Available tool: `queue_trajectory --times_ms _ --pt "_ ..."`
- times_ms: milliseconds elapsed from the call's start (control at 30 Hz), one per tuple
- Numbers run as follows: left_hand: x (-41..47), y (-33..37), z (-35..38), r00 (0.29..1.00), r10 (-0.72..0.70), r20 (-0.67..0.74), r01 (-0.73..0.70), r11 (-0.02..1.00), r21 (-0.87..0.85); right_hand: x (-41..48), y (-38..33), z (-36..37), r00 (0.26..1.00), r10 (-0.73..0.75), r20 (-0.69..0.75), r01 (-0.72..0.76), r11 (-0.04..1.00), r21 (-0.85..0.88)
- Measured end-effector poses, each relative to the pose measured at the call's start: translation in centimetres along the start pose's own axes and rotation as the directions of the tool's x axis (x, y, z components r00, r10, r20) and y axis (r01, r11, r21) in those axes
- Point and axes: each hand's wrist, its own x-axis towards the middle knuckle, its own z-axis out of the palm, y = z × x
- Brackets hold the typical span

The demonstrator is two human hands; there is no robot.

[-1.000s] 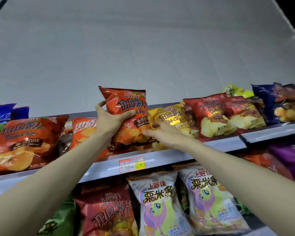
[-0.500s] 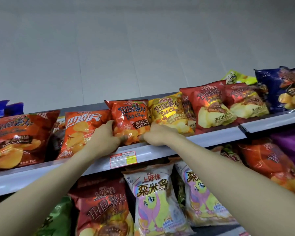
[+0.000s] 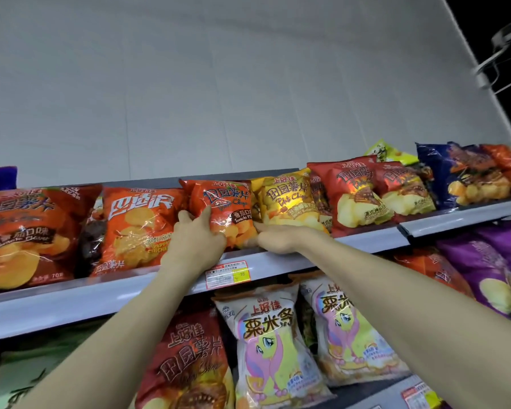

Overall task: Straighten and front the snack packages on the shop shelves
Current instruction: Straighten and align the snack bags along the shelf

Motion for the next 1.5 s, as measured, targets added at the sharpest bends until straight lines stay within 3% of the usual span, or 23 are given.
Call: queue_trajectory --times_ms 200,400,700,867,1033,1167,1267,1500 --pt "0.5 -0.2 0.1 0.996 -0.055 0.075 0.053 0.998 0.036 0.5 0.0 0.3 1.0 0.001 0.01 -0.002 0.995 0.095" --pt "0.7 -0.2 -0.1 0.992 -0.098 0.081 0.097 0.995 0.018 0.0 0.9 0.4 0.967 -0.001 -0.254 -0.041 0.986 -0.16" --pt "1.1 0.0 -0.5 0.99 -0.139 0.035 0.139 0.99 0.02 0.0 1.2 -0.1 0.988 -0.052 -0.147 0.012 0.966 -0.257" --pt "-0.3 1.6 -1.7 0.993 -0.092 -0.067 0.1 0.988 0.118 -0.6 1.9 -1.1 0.978 -0.173 -0.116 0.133 0.946 -0.294" --pt "-1.4 6.1 -2.9 0.996 -0.055 -0.072 0.068 0.978 0.195 -4.2 5.0 -4.6 0.943 -0.305 -0.133 0.213 0.86 -0.463" --pt "-3.4 11.0 -2.1 0.999 -0.051 0.016 0.046 0.966 0.254 -8.2 9.3 -8.3 0.93 -0.327 -0.17 0.209 0.847 -0.489" --pt "-5.2 15.4 0.1 0.999 0.029 0.028 -0.036 0.96 0.277 -11.2 13.1 -10.4 0.921 -0.334 -0.2 0.19 0.834 -0.517" --pt "-6.5 26.6 7.9 0.971 0.172 0.165 -0.207 0.953 0.222 -16.2 21.9 -13.8 0.923 -0.187 -0.337 0.003 0.879 -0.477"
